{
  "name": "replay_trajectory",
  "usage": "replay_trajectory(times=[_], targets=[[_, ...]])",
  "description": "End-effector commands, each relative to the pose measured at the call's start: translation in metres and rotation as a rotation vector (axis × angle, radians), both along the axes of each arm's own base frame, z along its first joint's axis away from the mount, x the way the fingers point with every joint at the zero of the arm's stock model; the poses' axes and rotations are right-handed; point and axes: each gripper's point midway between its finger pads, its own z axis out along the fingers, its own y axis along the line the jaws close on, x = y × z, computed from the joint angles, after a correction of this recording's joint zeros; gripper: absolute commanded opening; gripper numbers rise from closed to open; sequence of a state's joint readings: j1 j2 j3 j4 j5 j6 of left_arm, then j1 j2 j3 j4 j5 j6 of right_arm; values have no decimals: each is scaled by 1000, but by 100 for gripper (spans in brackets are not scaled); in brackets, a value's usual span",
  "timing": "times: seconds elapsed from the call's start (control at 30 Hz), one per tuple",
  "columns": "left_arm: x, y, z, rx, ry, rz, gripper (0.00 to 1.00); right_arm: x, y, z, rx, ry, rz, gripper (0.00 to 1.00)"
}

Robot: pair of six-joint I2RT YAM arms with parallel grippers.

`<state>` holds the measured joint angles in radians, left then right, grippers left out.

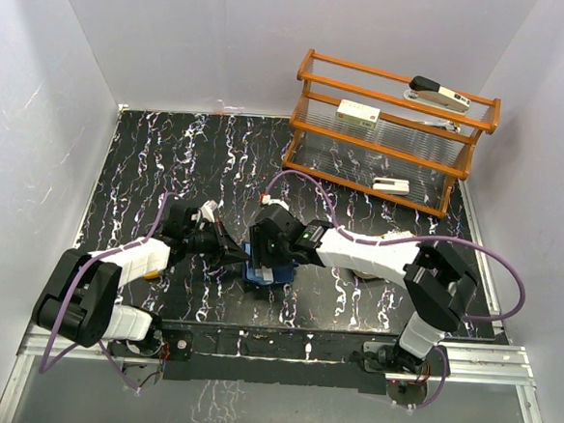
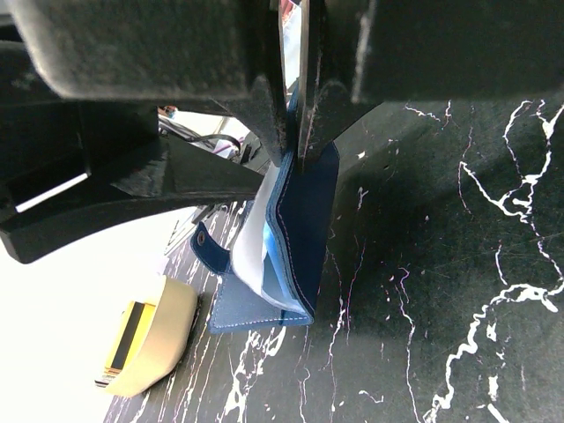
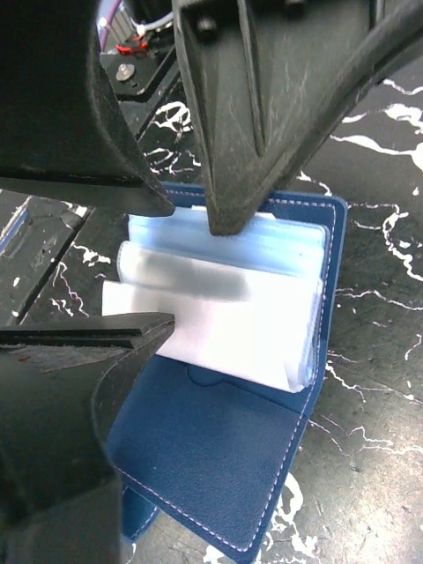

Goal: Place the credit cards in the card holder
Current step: Open the card holder at the center of the board.

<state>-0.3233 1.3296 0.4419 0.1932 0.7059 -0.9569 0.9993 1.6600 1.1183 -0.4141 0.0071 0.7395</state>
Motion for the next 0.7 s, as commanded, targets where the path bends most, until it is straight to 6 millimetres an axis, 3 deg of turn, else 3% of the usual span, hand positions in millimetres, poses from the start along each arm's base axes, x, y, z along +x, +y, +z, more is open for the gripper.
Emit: replay_trajectory(times=[0.0,0.33,0.47,0.5,0.67], targets=[[-5,-1,8,-17,-13,-14,0,11,15,6,49,-34,-6,45],[-5,-2,7,-17,-7,-25,0,10,8,-16,4,-21,-21,41],[-5,-2,7,-15,-4,-27,4,10,1,-24,-24,-18,-33,39],[-5,-2,7,-17,-8,-28,0,10,0,-25,-27,-20,-37,38],[-7,2,-1,33,4,-40,0,12,-7,-19,-29,-40,-73,38]])
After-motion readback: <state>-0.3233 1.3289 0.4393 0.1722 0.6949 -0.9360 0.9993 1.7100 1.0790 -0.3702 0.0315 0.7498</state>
